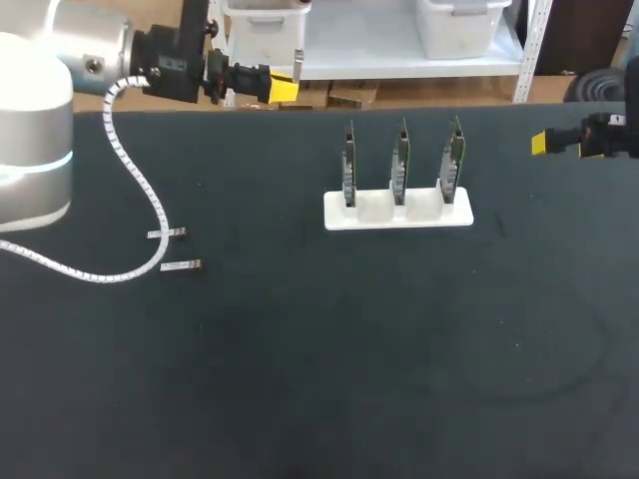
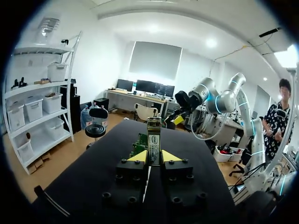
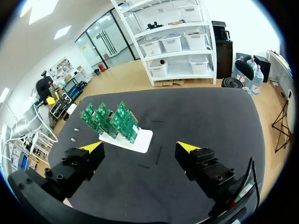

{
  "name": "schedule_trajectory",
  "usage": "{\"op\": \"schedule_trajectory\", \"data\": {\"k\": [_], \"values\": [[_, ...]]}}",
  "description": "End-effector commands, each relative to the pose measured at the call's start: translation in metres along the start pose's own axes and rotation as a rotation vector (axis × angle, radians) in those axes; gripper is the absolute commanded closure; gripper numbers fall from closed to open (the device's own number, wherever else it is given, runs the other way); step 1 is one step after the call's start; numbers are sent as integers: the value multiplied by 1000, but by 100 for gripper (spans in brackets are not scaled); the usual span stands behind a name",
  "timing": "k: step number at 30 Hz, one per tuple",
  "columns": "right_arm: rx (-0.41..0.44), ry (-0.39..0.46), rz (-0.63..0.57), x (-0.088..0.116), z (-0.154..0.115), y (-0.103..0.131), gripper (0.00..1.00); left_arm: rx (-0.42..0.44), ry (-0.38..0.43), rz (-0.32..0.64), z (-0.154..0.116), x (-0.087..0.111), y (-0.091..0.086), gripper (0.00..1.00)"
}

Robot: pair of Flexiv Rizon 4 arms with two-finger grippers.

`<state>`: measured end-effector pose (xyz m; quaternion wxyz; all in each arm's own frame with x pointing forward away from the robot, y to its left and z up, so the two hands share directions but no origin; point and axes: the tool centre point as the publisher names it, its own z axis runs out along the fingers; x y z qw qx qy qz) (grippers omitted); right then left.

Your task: Pick up the optical module with the left hand, and insert it into the network port with the right hand.

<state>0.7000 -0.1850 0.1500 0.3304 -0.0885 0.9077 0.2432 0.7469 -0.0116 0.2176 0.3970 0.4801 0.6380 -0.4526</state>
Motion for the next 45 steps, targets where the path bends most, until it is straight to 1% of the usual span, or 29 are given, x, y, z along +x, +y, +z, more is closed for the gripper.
{"op": "schedule_trajectory", "data": {"k": [1, 6, 8, 9, 10, 20, 23, 26, 31, 34, 37, 40, 45], "values": [[0, 0, 0, 0, 0, 0, 0, -16, -19, 23, 10, 5, 1, 100], [0, 0, 0, 0, 0, 0, 0, -3, -13, 33, 17, 6, 2, 100], [0, 0, 0, 0, 0, 0, 0, 12, -27, 36, 18, 6, 1, 100], [0, 0, 0, 0, 0, 0, 0, -1, -19, 24, 18, 6, 2, 100], [0, 0, 0, 0, 0, 0, 0, 8, -21, 18, 18, 6, 3, 100], [0, 0, 0, 0, 0, 0, 0, 8, -21, 18, 18, 6, 3, 100], [0, 0, 0, 0, 0, 0, 0, -18, -22, 53, 16, 3, 2, 100], [0, 0, 0, 0, 0, 0, 0, -27, -30, 95, 23, -3, -4, 100], [0, 0, 0, 0, 0, 0, 0, -8, -69, 97, 43, -9, -9, 100], [0, 0, 0, 0, 0, 0, 0, -6, -72, 106, 53, -10, -10, 100], [0, 0, 0, 0, 0, 0, 0, -26, -52, 126, 59, -10, -8, 100], [0, 0, 0, 0, 0, 0, 0, -28, -56, 123, 64, -8, -6, 100], [0, 0, 0, 0, 0, 0, 0, -21, -72, 94, 66, -1, -3, 100]]}}
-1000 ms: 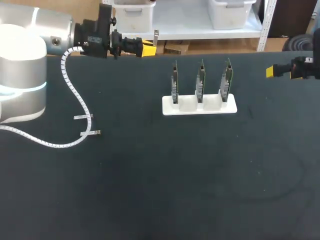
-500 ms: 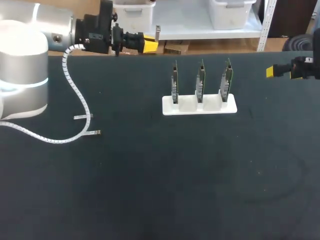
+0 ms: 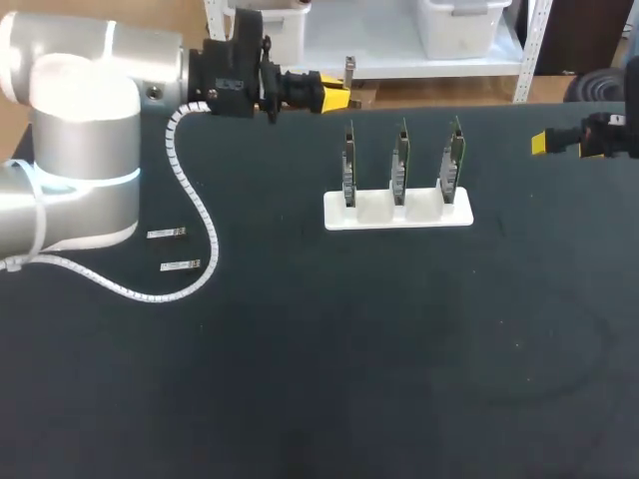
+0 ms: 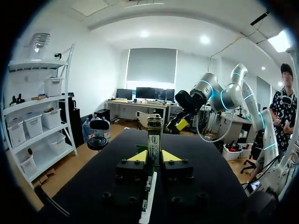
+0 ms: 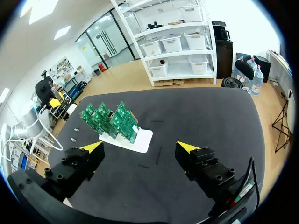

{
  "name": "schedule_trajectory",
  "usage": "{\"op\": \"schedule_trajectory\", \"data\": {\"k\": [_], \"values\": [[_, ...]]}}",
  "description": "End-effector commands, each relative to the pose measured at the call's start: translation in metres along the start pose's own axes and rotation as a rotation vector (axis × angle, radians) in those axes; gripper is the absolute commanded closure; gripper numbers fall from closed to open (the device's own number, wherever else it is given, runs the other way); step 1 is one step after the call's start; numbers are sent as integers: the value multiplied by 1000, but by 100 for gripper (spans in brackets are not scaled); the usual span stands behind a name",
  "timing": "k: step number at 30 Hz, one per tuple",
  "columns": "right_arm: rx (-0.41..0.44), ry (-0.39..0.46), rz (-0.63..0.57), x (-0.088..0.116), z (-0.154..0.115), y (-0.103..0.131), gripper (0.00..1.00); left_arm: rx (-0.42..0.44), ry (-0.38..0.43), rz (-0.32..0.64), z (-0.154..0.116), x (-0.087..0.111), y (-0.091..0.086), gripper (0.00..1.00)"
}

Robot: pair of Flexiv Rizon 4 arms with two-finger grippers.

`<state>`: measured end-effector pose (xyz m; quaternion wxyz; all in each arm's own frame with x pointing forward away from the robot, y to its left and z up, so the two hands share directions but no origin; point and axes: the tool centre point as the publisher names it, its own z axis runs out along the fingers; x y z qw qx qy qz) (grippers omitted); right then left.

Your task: Pick up the optical module with the left hand, and insert it into the network port with the right hand.

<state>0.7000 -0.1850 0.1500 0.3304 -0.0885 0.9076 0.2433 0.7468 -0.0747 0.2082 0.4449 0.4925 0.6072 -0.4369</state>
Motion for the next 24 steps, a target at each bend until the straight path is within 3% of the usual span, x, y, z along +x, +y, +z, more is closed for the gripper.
{"op": "schedule_trajectory", "data": {"k": [1, 7, 24], "values": [[0, 0, 0, 0, 0, 0, 0, 10, -12, -7, 3, 8, 3, 100], [0, 0, 0, 0, 0, 0, 0, 71, -52, -40, 4, 16, 8, 100], [0, 0, 0, 0, 0, 0, 0, 83, -15, -11, 11, 23, -1, 100]]}}
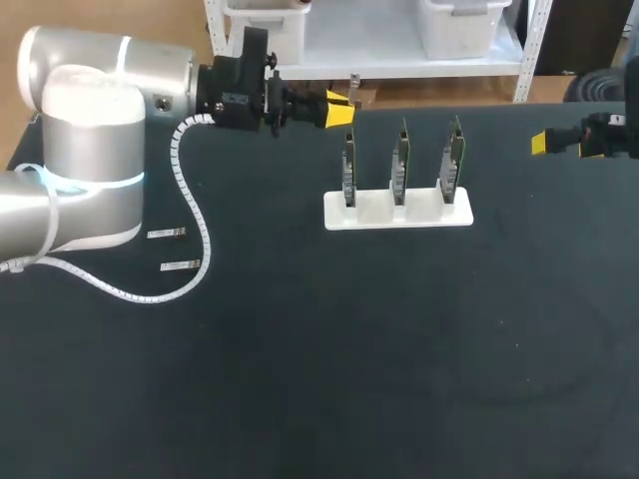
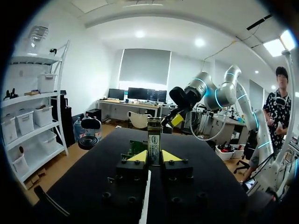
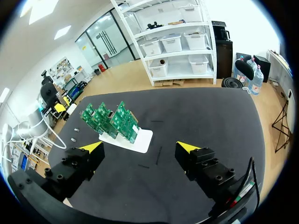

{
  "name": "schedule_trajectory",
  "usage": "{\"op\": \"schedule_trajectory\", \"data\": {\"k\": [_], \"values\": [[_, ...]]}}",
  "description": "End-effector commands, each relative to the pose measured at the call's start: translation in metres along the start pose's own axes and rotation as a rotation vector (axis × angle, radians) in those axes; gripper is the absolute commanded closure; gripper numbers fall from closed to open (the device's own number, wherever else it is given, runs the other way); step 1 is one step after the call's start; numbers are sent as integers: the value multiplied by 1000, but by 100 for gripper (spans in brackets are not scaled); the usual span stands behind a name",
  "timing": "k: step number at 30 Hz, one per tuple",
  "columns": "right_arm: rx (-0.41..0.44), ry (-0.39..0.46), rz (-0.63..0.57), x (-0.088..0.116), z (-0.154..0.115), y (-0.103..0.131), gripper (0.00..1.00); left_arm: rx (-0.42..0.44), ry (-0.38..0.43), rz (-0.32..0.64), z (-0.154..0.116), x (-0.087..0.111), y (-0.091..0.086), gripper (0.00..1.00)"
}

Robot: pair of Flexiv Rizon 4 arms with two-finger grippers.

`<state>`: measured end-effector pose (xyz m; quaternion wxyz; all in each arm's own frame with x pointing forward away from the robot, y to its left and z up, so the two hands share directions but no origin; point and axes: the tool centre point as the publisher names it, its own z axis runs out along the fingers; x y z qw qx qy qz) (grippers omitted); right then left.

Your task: Pick up the optical module with the left hand, and insert it into the network port with the right hand.

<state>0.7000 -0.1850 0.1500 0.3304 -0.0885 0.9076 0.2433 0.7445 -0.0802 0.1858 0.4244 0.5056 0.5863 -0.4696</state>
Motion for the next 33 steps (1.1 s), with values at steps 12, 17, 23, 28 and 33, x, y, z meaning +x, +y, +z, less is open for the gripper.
{"op": "schedule_trajectory", "data": {"k": [12, 17, 23, 28, 33], "values": [[0, 0, 0, 0, 0, 0, 0, -33, 9, 15, 3, 8, 11, 100], [0, 0, 0, 0, 0, 0, 0, -35, 8, 27, 3, 6, 15, 100], [0, 0, 0, 0, 0, 0, 0, -27, 9, 15, 4, 10, 12, 100], [0, 0, 0, 0, 0, 0, 0, -25, 9, 9, 4, 12, 10, 100], [0, 0, 0, 0, 0, 0, 0, -25, 6, 8, 4, 12, 11, 100]]}}
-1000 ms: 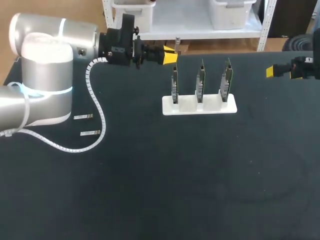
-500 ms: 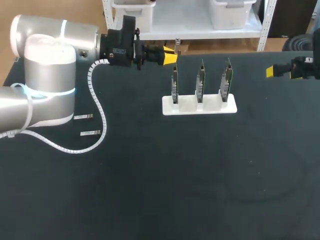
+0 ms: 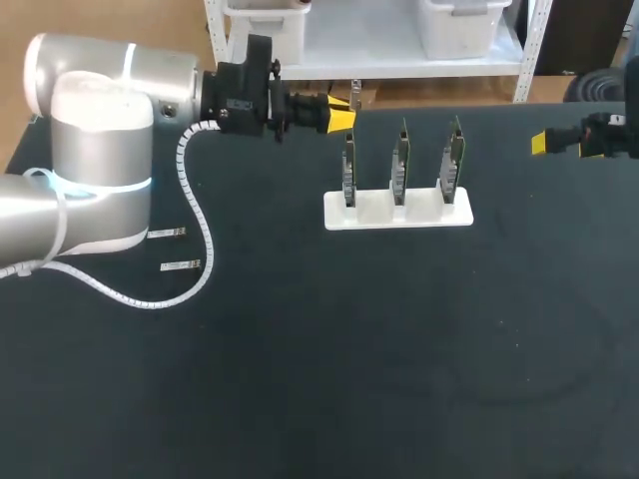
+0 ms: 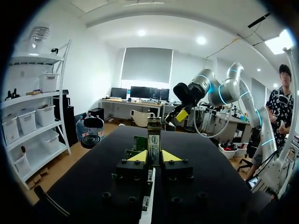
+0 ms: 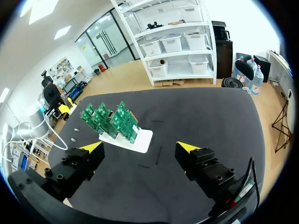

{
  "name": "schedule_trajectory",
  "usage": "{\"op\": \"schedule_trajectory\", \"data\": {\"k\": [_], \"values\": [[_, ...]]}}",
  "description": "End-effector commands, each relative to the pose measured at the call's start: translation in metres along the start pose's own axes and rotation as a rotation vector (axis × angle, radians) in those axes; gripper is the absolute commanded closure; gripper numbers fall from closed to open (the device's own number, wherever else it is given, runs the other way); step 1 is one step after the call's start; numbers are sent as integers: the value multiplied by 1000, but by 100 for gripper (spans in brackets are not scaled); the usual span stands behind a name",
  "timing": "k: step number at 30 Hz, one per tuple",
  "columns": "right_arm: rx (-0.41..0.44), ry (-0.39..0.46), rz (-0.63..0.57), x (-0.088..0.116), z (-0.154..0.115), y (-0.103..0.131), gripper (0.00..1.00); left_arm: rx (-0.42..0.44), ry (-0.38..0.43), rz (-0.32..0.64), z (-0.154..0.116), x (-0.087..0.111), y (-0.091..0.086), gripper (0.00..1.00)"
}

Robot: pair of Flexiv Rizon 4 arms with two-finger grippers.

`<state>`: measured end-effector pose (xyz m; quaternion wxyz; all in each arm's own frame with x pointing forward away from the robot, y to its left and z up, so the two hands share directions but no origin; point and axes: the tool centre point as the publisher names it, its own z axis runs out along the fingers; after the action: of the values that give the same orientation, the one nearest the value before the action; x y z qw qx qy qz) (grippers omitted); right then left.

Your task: Pick up the optical module with the left hand, and insert it into the network port with the right hand.

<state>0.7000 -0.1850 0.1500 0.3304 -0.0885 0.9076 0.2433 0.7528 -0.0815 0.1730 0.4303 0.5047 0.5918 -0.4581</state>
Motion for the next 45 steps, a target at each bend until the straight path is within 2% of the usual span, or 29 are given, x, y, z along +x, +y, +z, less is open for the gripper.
{"op": "schedule_trajectory", "data": {"k": [1, 35, 40, 43, 45], "values": [[0, 0, 0, 0, 0, 0, 0, 1, -3, -3, 0, 1, 2, 100], [0, 0, 0, 0, 0, 0, 0, 14, 18, -38, 6, 6, 7, 100], [-91, 11, -159, -26, -11, -15, 0, 14, 18, -38, 6, 6, 7, 100], [-137, 10, -251, -45, -8, -12, 0, 14, 18, -38, 6, 6, 7, 100], [-207, 12, -284, -56, -3, -7, 0, 14, 18, -38, 6, 6, 7, 100]]}}
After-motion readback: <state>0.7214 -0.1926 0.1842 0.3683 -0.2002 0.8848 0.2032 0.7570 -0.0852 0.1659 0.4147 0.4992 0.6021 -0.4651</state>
